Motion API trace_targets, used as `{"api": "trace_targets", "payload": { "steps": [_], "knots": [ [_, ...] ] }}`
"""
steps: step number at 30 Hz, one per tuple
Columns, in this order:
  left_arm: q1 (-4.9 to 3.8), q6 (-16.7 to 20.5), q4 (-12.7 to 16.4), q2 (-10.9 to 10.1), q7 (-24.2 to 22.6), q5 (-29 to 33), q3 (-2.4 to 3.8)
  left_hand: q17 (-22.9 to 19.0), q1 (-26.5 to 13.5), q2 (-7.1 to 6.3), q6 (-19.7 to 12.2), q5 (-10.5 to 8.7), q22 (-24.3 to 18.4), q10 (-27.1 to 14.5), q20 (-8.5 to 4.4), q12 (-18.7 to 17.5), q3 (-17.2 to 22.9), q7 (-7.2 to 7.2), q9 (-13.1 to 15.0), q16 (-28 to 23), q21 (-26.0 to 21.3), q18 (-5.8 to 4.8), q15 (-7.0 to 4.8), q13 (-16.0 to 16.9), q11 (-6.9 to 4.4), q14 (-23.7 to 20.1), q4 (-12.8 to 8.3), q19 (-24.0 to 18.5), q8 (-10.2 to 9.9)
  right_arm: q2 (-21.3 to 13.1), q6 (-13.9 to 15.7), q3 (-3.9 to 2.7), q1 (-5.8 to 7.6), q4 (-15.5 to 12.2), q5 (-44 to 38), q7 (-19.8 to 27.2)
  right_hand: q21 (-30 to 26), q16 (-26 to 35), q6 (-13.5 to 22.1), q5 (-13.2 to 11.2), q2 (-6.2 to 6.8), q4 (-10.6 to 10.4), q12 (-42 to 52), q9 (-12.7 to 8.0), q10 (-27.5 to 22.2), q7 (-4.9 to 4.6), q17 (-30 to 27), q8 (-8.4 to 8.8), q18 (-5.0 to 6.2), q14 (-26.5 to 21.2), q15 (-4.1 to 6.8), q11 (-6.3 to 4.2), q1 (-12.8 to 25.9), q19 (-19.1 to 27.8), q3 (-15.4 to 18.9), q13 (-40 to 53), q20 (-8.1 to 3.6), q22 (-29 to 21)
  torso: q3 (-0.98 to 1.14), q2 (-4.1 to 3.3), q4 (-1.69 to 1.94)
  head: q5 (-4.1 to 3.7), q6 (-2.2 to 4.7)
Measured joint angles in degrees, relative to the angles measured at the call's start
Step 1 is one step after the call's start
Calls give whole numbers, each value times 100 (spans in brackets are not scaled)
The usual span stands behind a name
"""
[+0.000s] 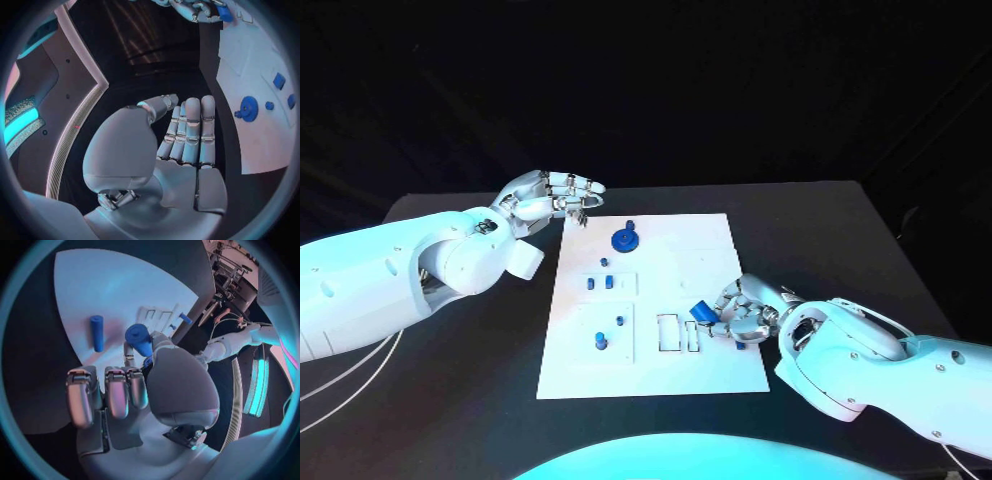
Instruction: Assemble the parts on the task board
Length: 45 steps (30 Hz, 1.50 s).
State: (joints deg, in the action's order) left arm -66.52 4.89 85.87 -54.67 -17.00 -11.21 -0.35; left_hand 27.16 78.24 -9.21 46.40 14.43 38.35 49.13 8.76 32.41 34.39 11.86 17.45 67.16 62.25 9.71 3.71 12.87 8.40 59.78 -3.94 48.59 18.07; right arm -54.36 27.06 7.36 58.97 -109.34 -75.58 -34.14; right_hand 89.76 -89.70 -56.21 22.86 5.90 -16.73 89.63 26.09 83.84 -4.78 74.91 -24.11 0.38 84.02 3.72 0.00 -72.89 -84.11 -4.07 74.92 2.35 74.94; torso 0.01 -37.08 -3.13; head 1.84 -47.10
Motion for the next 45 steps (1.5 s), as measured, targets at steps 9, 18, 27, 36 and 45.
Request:
{"api": "trace_targets", "payload": {
  "steps": [9,18,27,36,45],
  "knots": [
    [0,-14,-3,-1,2,0,0,0,-18,18,0,0,-5,0,0,0,0,0,0,0,0,0,0,0,0,0,0,0,20,61,60,-11,123,-71,299,75,0,0,1,56,0,0,0,0,21,0,4,-1,0,0,0,-20,0,2,-49,0,-2,-1,-4,3,0,3,14],
    [0,-34,2,0,3,0,-2,-1,-23,23,0,0,-6,1,0,23,9,0,6,0,0,0,0,1,0,0,9,0,22,421,-132,-7,45,47,592,104,0,0,-21,20,-18,-16,0,0,21,-21,3,-3,0,0,0,-20,24,21,-78,0,-20,-1,-6,-2,7,-2,3],
    [0,-88,16,-1,5,0,-2,5,-23,23,0,0,-17,1,-1,27,16,0,5,0,-22,0,0,1,0,0,16,1,22,651,-241,-8,-15,162,722,83,-1,1,-53,-544,-16,-6,0,55,21,-51,2,-74,0,0,-1,-20,506,21,-136,-1,-20,-2,-9,-4,12,7,-8],
    [0,-185,30,-11,5,0,-2,4,-23,23,0,0,-23,1,-1,26,0,0,12,0,-22,0,0,-4,0,0,32,1,22,728,-240,-9,-39,251,640,24,-1,1,-226,-1216,-106,-3,0,56,21,98,2,-76,0,0,-1,-20,806,21,-11,-1,-20,-3,-7,-4,7,30,-18],
    [0,-316,44,-13,-19,2,-2,4,-39,40,0,21,-23,2,-2,26,0,0,12,0,-22,0,0,-4,0,1,32,1,44,736,-273,-9,-43,302,533,-39,-1,1,-266,-1536,-107,-18,0,101,21,138,1,-120,0,0,-1,-20,975,21,134,-1,-19,-3,-2,-5,1,44,-46]
  ]
}}
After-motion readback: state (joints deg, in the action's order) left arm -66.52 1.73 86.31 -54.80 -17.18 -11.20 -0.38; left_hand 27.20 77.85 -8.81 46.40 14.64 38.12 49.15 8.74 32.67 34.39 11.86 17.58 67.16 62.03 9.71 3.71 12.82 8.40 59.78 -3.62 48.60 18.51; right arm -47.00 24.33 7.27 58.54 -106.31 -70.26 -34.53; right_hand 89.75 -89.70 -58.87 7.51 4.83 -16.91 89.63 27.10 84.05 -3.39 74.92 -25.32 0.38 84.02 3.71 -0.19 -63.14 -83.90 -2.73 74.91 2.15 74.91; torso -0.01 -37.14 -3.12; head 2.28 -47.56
